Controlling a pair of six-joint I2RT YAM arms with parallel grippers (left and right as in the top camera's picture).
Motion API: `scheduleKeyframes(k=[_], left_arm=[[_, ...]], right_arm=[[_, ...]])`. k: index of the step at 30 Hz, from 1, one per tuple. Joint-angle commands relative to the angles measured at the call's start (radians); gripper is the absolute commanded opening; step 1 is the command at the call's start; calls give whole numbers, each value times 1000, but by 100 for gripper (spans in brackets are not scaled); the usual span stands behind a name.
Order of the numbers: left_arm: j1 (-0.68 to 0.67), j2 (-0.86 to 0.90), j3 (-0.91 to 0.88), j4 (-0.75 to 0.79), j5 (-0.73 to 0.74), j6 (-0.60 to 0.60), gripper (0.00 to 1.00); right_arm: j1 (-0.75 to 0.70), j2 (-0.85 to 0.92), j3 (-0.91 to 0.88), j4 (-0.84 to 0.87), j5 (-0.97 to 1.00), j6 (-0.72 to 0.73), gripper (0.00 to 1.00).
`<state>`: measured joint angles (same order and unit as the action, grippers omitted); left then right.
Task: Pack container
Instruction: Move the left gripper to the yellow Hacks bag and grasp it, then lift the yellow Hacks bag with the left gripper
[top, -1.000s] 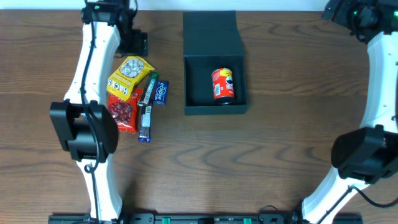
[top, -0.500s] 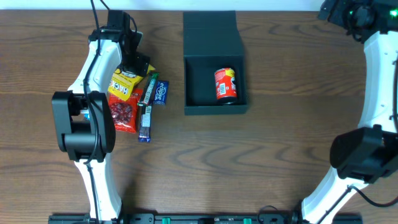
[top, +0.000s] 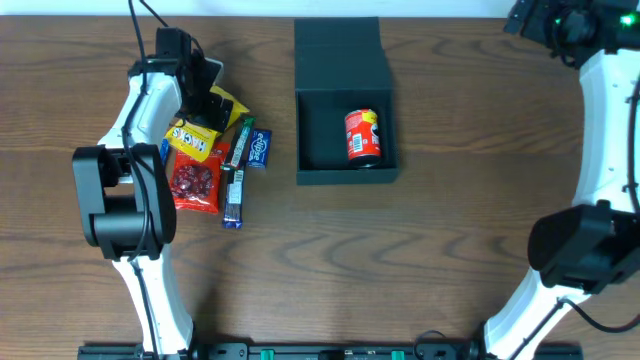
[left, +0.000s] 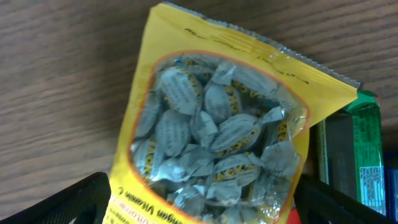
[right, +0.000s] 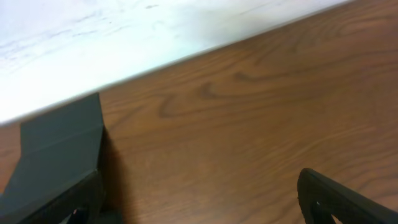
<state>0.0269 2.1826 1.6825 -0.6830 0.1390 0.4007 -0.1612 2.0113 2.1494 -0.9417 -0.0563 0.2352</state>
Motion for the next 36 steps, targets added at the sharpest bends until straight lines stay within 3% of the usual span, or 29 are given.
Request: scheduleKeyframes(k=[1,9,12,21,29,36], left_arm=[[1,5,-38,15,15,26,95],[1,6,-58,50,15,25,95],[1,6,-79,60,15,25,100],[1,6,-103,72,8,6,66],[1,5,-74,108,7,-101,46],[-10,5,61,72,-45,-185,38]], right_arm=[[14,9,-3,0,-4,15,99],[25,9,-3,0,-4,15,99],[26,9,-3,-2,-5,16,99],[28,9,-3,-1,-4,15,99],[30,9,-3,0,-4,15,99],[30,9,-3,-1,-4,15,99]])
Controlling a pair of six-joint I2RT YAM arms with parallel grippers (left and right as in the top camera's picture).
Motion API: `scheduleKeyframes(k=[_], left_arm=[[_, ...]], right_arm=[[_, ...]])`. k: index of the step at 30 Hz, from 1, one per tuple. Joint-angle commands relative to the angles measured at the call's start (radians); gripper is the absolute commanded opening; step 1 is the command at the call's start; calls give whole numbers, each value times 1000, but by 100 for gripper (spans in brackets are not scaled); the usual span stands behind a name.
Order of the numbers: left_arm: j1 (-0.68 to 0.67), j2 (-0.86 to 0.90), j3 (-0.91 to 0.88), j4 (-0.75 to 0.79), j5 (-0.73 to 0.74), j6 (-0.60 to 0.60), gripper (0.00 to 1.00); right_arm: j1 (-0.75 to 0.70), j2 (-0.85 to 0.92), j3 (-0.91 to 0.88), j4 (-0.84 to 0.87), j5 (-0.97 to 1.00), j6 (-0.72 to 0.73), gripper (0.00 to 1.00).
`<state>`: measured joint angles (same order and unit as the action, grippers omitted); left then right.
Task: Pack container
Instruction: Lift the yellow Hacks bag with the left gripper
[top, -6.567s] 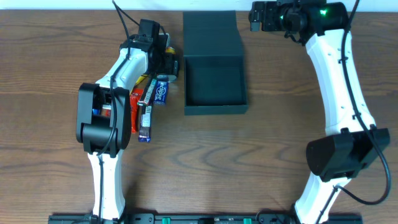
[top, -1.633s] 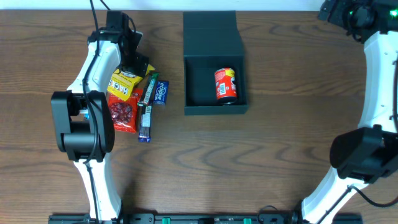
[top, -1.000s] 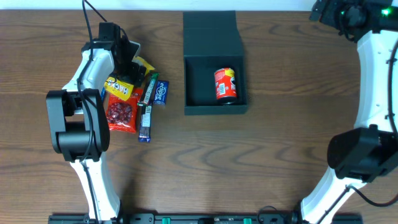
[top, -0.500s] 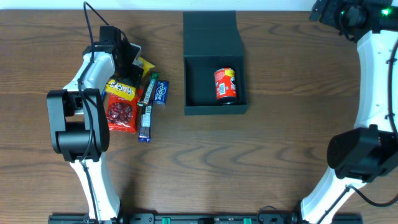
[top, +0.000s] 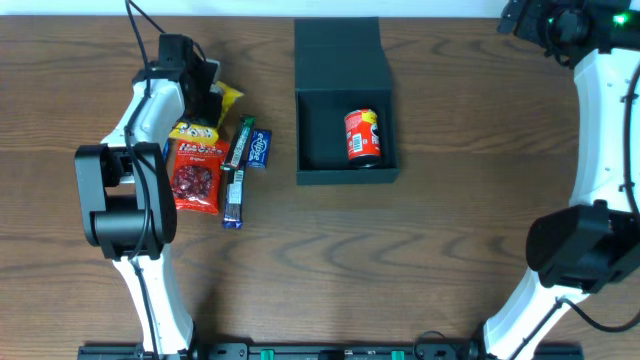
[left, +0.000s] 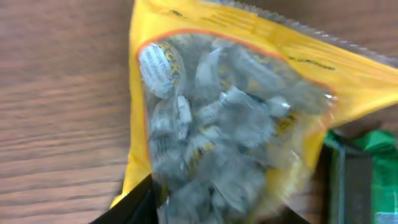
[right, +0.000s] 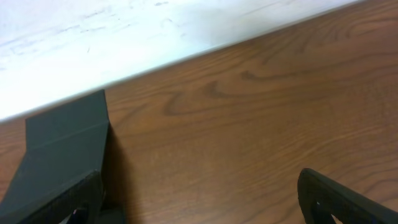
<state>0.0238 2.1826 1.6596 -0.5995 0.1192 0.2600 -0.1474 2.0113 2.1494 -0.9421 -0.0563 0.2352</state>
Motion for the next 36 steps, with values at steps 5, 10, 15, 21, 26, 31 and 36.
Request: scheduleKeyframes(k=[5,10,15,21,26,31,36], left_arm=[[-33,2,229,-74,-26,-111,32],[-82,1,321,-132,-62,-141,31],[-109,2,280,-140,-181,-142,49],[-68,2,177,-136,-150,-181,62],[-46,3,98,-104,-119,-177,75],[-40,3,-8,-17,-123,-177,74],[-34,3,-69,68,-123,-178,70]], right_arm=[[16,9,-3,0,-4,15,99],[16,9,-3,-1,-4,15,99],[16,9,-3,-4,-4,15,99],[16,9,-3,-8,-4,15,99],[16,9,-3,-8,-5,15,99],[18,9,-3,-13,-5,16,99],[18,9,-3,-19,-5,16,99]])
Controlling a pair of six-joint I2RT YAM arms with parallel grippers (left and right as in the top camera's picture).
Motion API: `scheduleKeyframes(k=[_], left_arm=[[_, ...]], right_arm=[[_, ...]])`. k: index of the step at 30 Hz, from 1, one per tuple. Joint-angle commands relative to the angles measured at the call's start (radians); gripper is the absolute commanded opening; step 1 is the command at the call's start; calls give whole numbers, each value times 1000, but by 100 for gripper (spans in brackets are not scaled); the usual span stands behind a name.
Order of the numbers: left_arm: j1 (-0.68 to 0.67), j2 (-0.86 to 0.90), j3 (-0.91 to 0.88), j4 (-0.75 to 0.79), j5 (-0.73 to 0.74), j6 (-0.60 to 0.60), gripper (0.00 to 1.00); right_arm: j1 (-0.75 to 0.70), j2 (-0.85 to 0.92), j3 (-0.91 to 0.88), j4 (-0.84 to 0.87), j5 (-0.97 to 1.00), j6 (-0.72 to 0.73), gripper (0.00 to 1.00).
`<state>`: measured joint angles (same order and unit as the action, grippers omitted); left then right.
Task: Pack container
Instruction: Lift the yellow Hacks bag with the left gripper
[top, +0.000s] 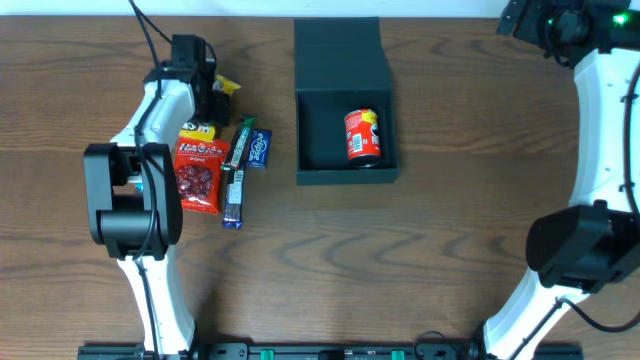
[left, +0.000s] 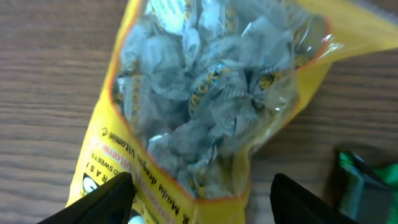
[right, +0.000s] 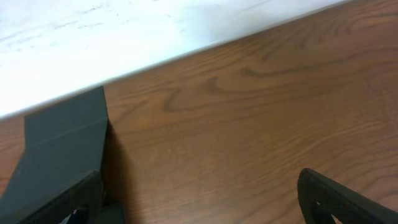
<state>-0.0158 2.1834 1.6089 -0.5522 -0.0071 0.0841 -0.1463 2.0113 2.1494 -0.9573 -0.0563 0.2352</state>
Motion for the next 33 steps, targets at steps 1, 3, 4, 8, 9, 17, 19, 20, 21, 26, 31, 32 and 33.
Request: scheduleKeyframes(k=[1,3,4,8,9,17,19,20,21,26,31,32,33], left_arm=[[7,3,-23,29,3,-2,69],[11,4,-25,39,3,-2,66],[12,5,-26,42,3,-2,64],[18,5,-26,58,4,-2,56],[18,5,-26,61,5,-2,53],[18,5,-36,62,21,-2,18],[18,5,-36,63,26,-2,17],[17,5,-36,63,26,-2,16],[18,5,-36,63,26,-2,14],[11,4,-10,37,18,-11,6],[-4,0,101,-34,-30,-22,6],[-10,-2,135,-55,-30,-29,6],[-18,-3,179,-80,-30,-42,6]], right_arm=[[17,9,-3,-4,-5,16,99],[17,9,-3,-5,-5,16,99],[17,9,-3,-5,-5,16,99],[17,9,-3,-5,-5,16,99],[17,9,-3,-5,-5,16,99],[17,9,-3,-4,-5,16,99],[17,9,-3,-3,-5,16,99],[17,9,-3,-4,-5,16,99],[17,9,-3,-3,-5,16,99],[17,9,-3,-2,-5,16,99],[17,9,-3,4,-4,15,99],[17,9,-3,4,-4,15,99],[16,9,-3,4,-4,15,99]])
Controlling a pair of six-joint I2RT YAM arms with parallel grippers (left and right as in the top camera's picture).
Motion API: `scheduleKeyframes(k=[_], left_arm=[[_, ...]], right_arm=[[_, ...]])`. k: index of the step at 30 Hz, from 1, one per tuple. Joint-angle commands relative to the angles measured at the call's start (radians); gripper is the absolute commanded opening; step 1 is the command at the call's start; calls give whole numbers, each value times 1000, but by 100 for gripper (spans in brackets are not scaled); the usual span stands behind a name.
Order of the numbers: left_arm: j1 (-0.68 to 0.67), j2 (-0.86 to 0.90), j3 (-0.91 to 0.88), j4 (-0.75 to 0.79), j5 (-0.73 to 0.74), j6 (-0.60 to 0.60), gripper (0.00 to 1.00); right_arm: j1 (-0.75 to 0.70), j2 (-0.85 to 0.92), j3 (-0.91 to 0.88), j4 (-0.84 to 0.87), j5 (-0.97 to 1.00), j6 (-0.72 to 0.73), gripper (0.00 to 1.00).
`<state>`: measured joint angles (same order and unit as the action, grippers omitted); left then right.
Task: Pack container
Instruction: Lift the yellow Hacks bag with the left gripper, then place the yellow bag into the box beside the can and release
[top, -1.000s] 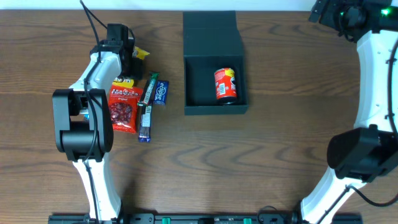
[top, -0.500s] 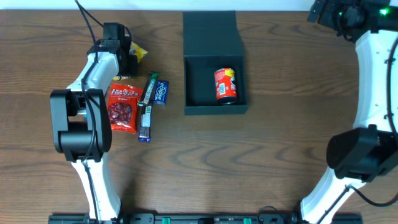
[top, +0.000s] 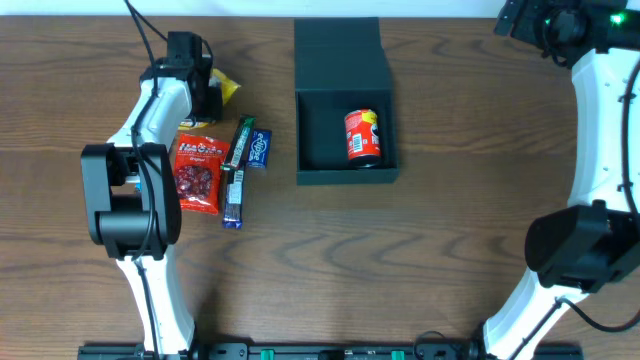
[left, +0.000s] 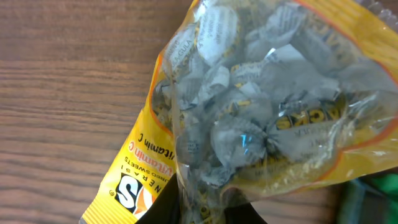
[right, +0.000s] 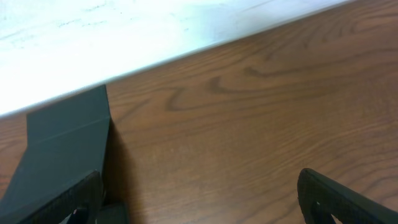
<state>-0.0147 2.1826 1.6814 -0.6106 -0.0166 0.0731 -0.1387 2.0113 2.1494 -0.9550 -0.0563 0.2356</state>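
A yellow bag of wrapped candies (left: 261, 118) fills the left wrist view, and my left gripper (left: 202, 210) is shut on its lower part, the film bunched between the dark fingers. From overhead only a yellow corner (top: 226, 92) shows beside the left gripper (top: 197, 88). The open dark box (top: 346, 172) in the middle of the table holds a red can (top: 362, 136). My right gripper (right: 199, 208) is open over bare wood at the far right corner, nothing between its fingers.
A red snack bag (top: 197, 176), a long dark candy bar (top: 236, 172) and a small blue packet (top: 260, 148) lie left of the box. The box's lid (top: 340, 50) lies flat behind it. A white wall (right: 124, 37) edges the table's far side.
My left fingers stood wide apart on either side of the yellow bag; now they are shut on it and the film is bunched. Right arm unchanged.
My left gripper hung open over the yellow candy bag, which lay beside the red bag. It then sat lower and nearer the bag's far end, fingers spread around it. Now it is shut on the bag. The right gripper has stayed open at the far corner.
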Motion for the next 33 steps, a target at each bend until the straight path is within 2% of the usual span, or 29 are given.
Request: scheduleKeyframes(k=[1,8,12,14,18,24,28,33], left_arm=[[-27,-4,135,-39,-20,-45,6],[-131,-11,355,-146,-21,-192,6],[-220,-12,417,-195,-19,-356,6],[-282,-12,417,-227,-19,-496,6],[-371,-12,416,-288,-19,-687,6],[-509,-12,416,-341,-108,-729,6],[-591,-12,416,-424,-182,-861,6],[-648,-11,415,-465,-206,-880,6]], right_arm=[[8,9,-3,2,-4,15,99],[-10,9,-3,0,-4,15,99],[-25,9,-3,0,-3,15,99],[-35,9,-3,1,-3,16,99],[-52,9,-3,5,1,22,99],[-82,9,-3,42,3,22,99],[-92,9,-3,50,3,22,99],[-91,9,-3,34,-1,22,99]])
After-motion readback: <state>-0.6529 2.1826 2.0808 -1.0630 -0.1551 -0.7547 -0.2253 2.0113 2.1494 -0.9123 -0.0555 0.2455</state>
